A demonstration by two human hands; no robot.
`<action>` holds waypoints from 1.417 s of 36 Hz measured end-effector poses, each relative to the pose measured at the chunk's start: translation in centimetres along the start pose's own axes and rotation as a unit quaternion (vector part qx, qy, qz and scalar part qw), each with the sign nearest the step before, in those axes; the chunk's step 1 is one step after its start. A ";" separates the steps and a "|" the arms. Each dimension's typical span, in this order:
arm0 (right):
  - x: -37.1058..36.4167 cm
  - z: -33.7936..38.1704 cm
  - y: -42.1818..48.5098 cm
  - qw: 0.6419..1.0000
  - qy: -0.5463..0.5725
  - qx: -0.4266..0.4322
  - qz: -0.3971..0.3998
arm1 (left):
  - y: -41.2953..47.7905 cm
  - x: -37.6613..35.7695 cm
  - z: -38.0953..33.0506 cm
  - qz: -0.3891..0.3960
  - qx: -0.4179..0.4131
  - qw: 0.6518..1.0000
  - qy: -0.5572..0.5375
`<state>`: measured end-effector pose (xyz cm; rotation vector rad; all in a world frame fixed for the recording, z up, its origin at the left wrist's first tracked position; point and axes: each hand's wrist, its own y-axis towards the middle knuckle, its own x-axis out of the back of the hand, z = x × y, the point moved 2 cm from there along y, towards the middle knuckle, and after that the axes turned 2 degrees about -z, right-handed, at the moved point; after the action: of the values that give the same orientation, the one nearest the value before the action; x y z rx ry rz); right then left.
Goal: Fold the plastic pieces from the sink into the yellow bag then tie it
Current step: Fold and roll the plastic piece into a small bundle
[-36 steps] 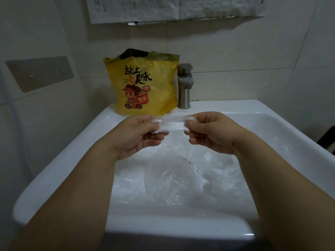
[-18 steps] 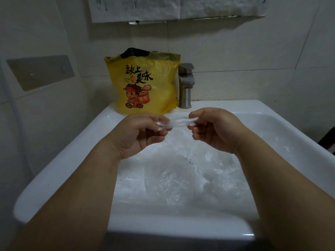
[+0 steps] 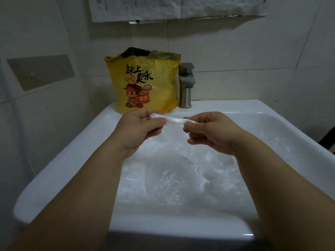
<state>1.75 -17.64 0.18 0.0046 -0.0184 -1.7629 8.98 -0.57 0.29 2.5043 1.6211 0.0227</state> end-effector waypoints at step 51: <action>-0.7 1.1 1.0 0.999 0.011 0.034 -0.039 | 0.8 0.2 -0.8 -0.134 -0.056 0.989 0.021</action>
<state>2.83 -17.09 1.30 0.0751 -0.0632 -1.8396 9.70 -0.66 1.23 2.2008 1.9026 0.1320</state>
